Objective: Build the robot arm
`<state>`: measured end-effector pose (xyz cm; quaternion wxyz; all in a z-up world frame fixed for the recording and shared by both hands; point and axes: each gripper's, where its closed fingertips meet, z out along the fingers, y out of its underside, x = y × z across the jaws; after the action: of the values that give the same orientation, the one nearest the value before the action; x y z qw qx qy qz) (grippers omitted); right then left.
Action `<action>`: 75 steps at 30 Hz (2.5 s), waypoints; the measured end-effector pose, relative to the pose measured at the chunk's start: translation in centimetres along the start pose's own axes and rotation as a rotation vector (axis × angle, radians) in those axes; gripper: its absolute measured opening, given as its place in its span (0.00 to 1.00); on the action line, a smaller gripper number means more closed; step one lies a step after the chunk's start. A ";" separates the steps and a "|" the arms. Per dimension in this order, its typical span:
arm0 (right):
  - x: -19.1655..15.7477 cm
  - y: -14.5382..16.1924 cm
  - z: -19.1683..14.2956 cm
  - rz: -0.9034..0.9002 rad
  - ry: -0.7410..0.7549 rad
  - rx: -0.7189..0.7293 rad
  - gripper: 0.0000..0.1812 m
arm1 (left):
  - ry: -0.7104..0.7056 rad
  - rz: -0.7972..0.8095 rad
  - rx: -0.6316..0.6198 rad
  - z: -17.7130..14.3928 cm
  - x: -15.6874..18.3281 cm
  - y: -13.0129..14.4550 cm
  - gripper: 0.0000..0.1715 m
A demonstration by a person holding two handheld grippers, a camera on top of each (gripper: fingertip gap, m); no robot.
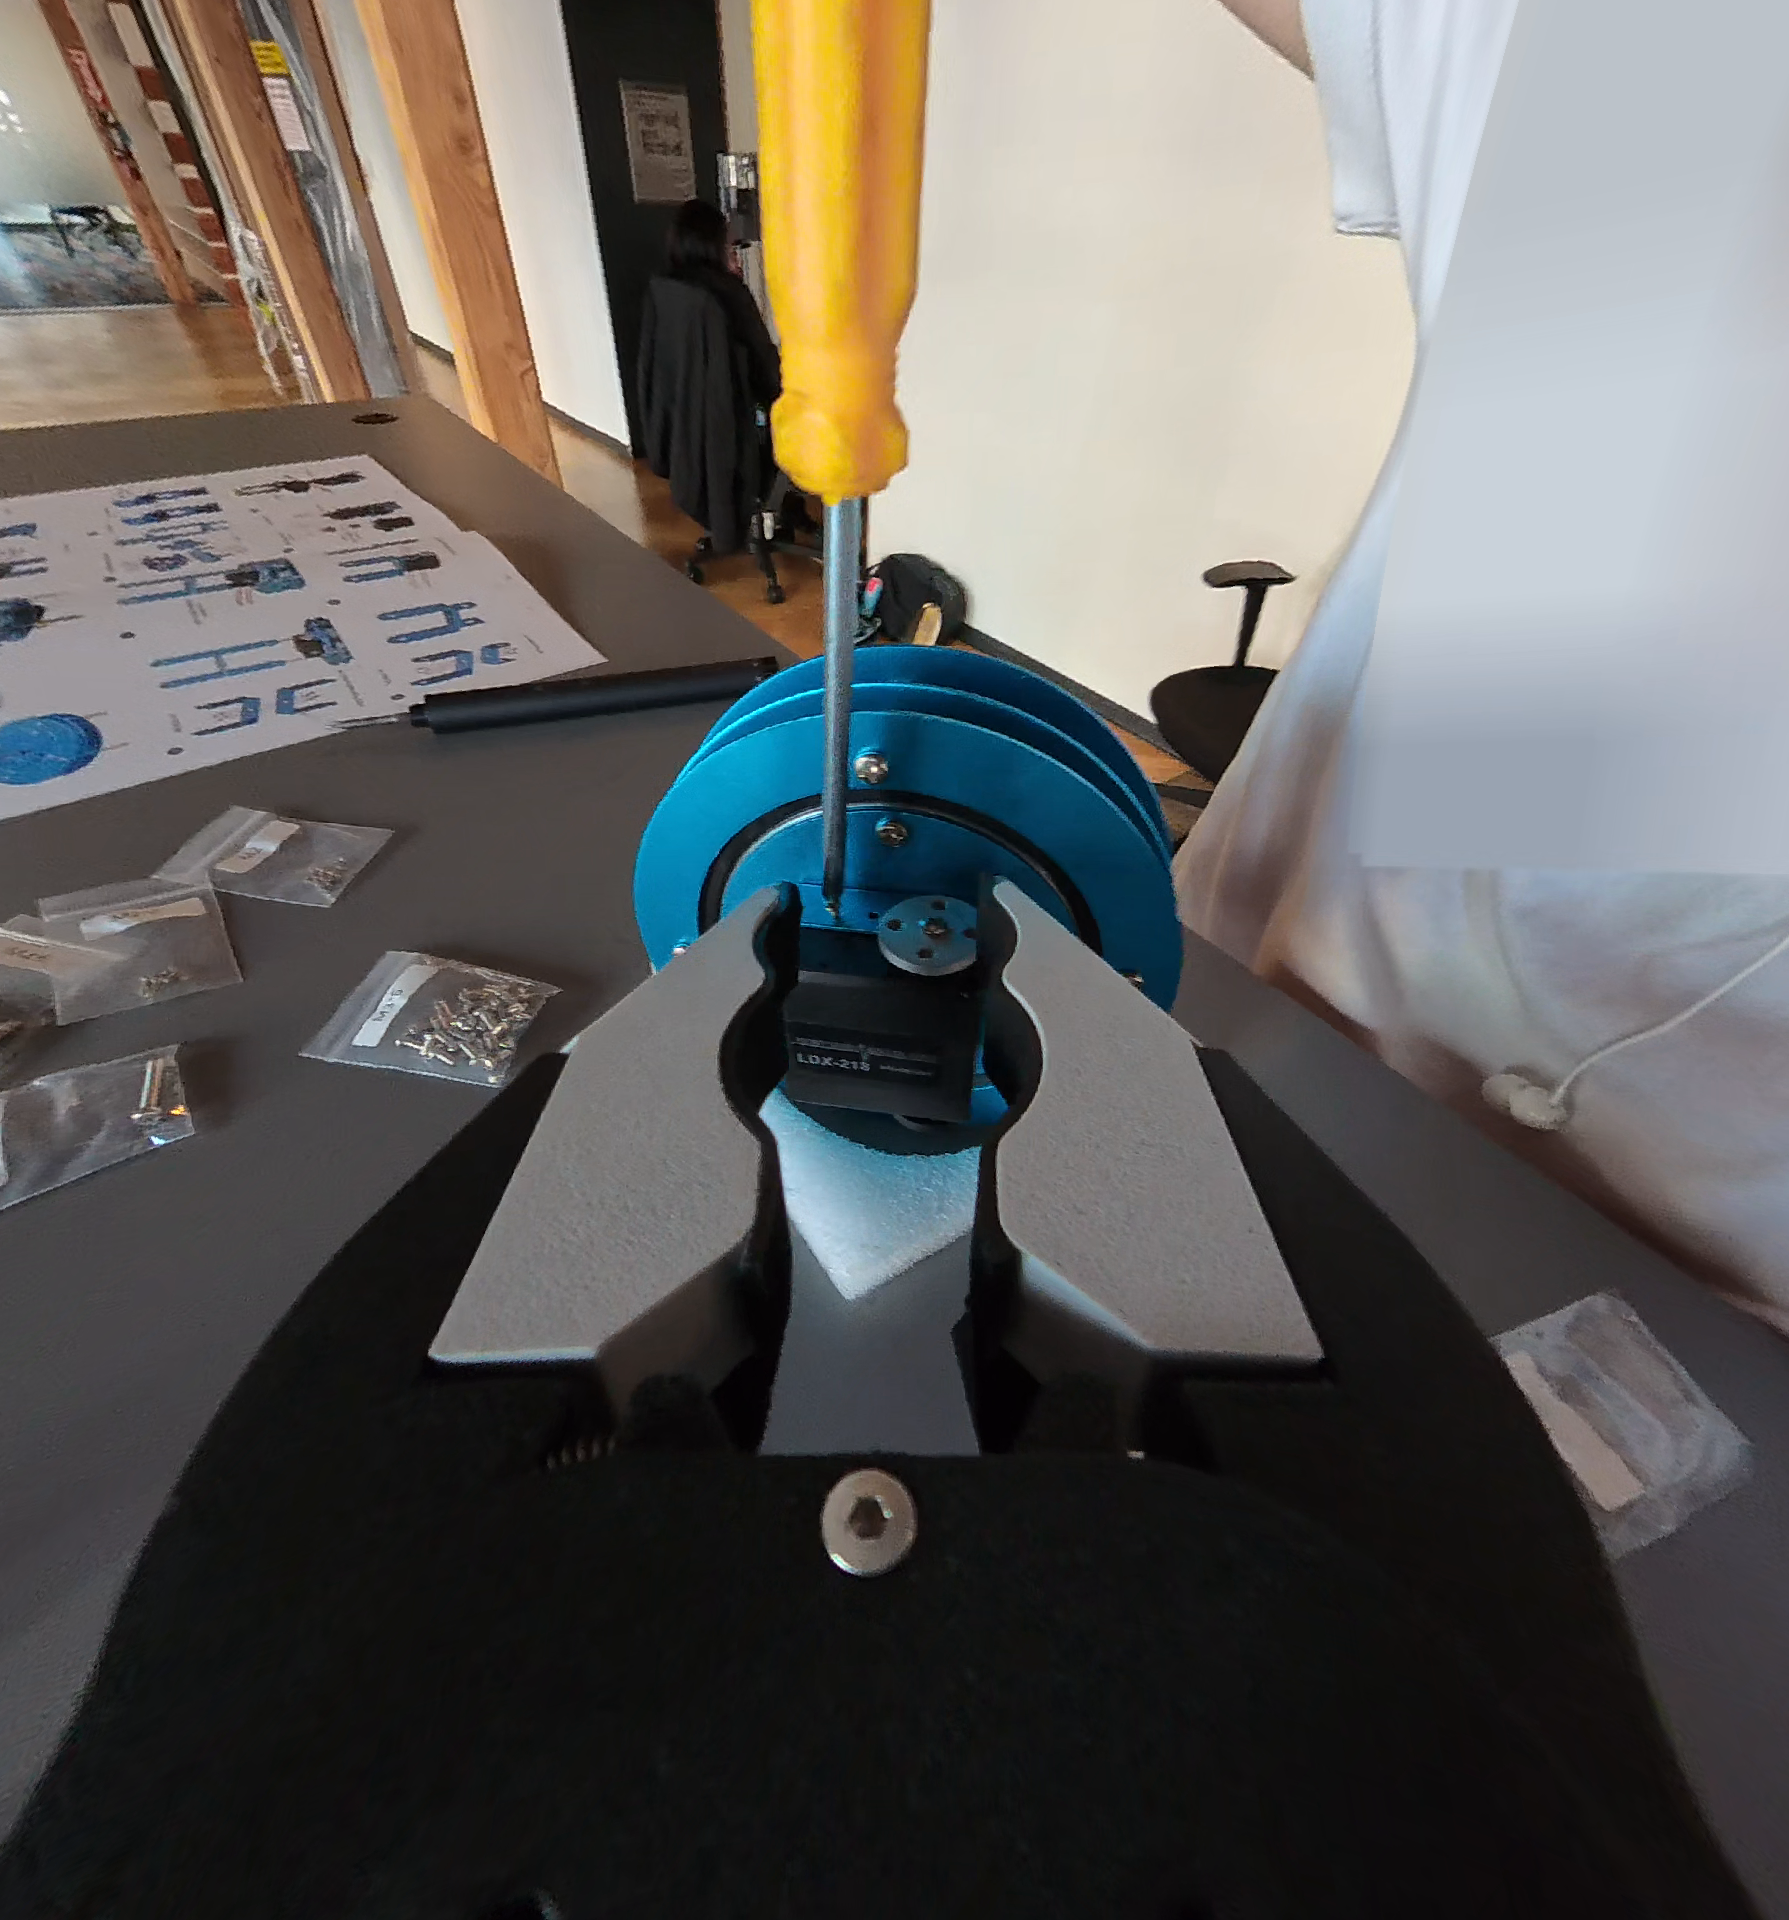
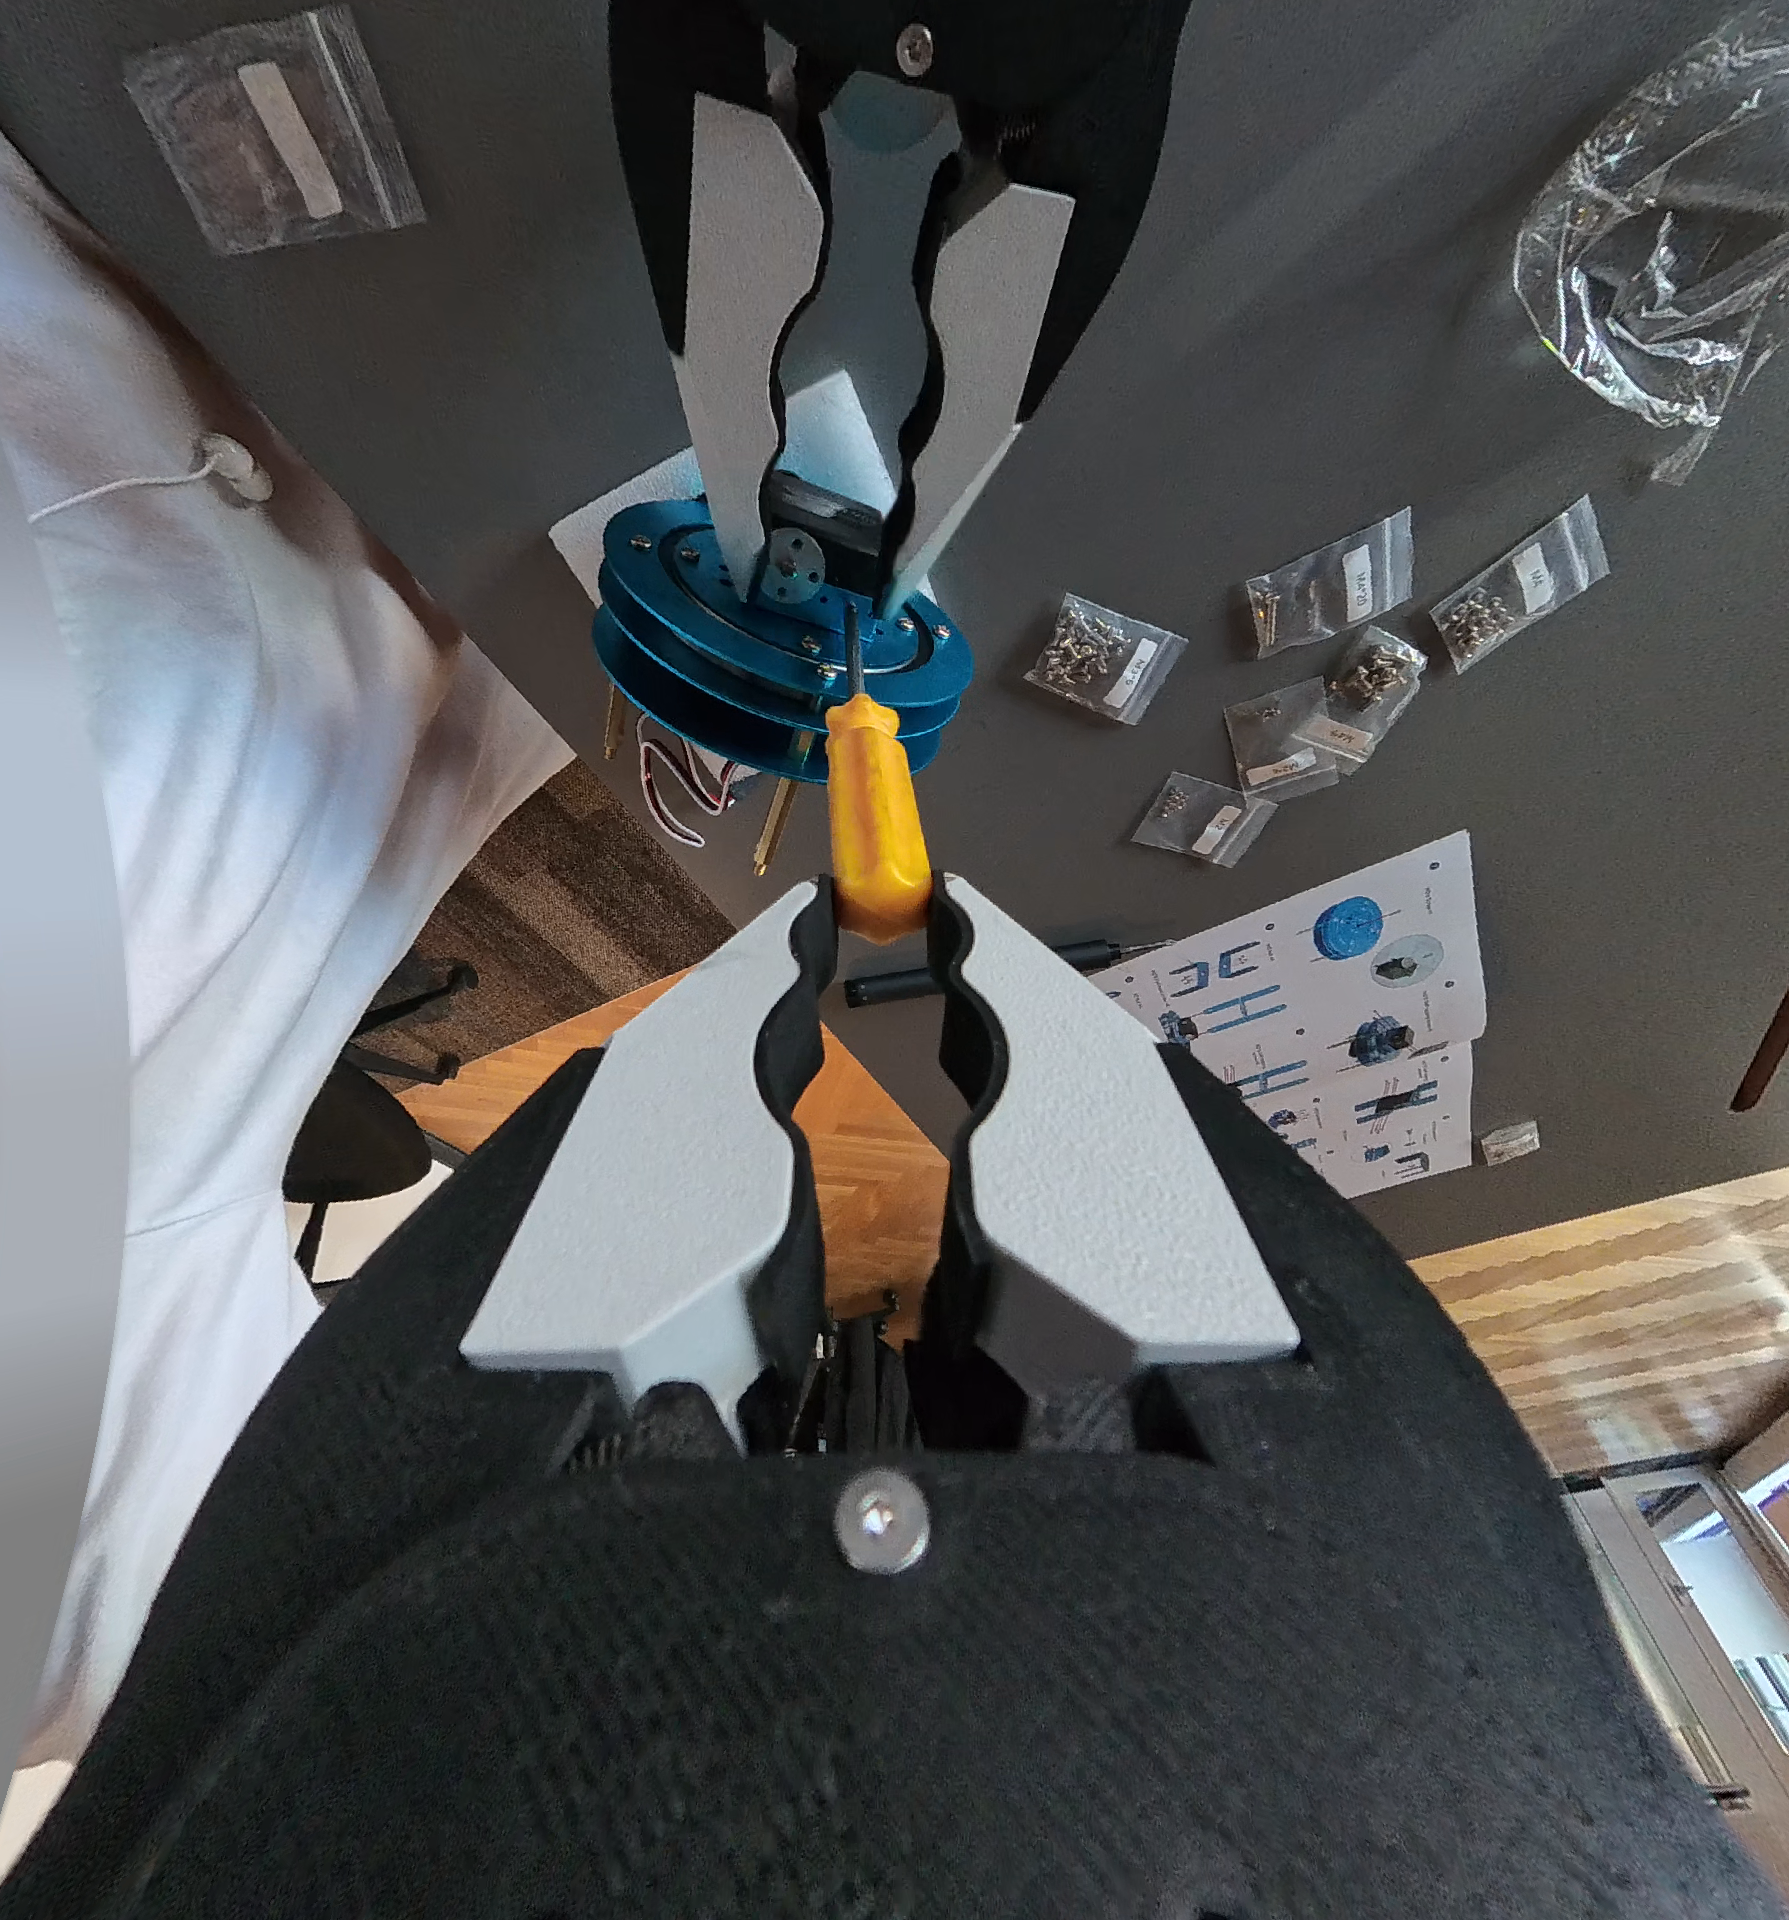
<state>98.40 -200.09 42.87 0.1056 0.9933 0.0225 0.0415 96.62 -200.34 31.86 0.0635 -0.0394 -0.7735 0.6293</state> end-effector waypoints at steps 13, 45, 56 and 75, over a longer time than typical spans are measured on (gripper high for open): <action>0.2 0.0 0.0 -0.011 -0.002 0.001 0.09 | 0.049 -0.040 -0.006 0.0 0.5 0.2 0.18; 0.6 0.6 0.2 -0.029 -0.004 -0.017 0.09 | 0.064 -0.094 0.021 0.5 0.0 -0.5 0.22; 0.5 1.1 0.3 0.110 -0.053 -0.026 0.09 | 0.063 -0.098 0.019 0.4 0.2 -0.8 0.22; 0.3 1.4 0.3 0.184 -0.095 -0.062 0.09 | -0.067 -0.077 0.189 -0.8 -2.2 -4.7 0.17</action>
<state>98.73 -201.54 42.90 0.1330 0.9883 -0.0751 0.0044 99.04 -200.85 36.49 0.0652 0.0179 -0.7135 0.6974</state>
